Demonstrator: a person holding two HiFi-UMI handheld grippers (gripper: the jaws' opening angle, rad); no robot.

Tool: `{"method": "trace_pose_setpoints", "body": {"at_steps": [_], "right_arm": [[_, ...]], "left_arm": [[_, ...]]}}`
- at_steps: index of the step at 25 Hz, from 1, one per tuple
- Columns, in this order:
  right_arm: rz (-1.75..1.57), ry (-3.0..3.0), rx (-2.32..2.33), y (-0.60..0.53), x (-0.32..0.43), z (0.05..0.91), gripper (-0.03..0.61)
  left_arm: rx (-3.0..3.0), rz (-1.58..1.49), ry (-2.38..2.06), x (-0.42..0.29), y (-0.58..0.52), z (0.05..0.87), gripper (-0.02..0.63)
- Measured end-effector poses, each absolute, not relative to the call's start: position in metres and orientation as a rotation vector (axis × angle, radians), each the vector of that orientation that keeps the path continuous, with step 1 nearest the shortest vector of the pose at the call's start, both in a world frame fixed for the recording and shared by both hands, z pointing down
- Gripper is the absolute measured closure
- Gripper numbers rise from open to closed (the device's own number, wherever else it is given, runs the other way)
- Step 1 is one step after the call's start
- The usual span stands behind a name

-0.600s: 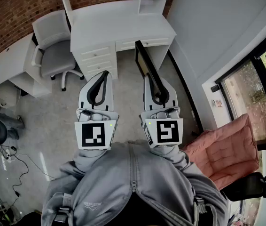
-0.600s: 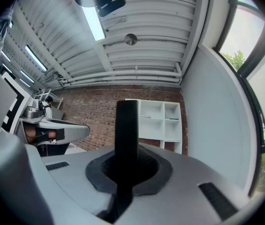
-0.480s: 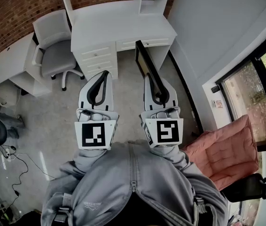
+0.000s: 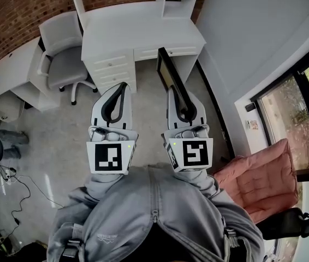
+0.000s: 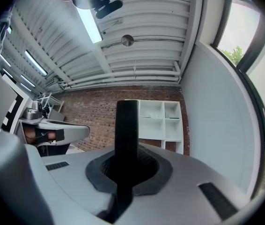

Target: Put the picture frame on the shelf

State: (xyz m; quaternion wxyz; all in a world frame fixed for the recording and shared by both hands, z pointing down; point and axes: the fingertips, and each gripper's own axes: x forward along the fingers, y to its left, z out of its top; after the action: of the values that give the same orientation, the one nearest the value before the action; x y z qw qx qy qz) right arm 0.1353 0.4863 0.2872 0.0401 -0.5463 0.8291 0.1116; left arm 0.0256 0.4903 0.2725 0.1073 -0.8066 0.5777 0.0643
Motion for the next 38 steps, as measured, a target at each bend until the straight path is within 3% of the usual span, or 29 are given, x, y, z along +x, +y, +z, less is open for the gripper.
{"method": "trace_pose_setpoints", "body": {"at_steps": [16, 32, 38], "right_arm": [[0.283, 2.573, -1.642, 0.428, 0.139, 0.303, 0.543], [0.275, 2.522, -1.78, 0.237, 0.074, 0.312, 0.543], [0.26, 2.485, -1.82, 0.212, 0.079, 0.308, 0.543]], "left_arm": [[-2.378, 0.174, 1.72, 0.028, 0.439, 0.285, 0.607], [-2.487, 0.171, 1.618, -0.033, 0.236, 0.298, 0.607], [-2.522, 0.181, 1.571, -0.029, 0.21, 0.293, 0.607]]}}
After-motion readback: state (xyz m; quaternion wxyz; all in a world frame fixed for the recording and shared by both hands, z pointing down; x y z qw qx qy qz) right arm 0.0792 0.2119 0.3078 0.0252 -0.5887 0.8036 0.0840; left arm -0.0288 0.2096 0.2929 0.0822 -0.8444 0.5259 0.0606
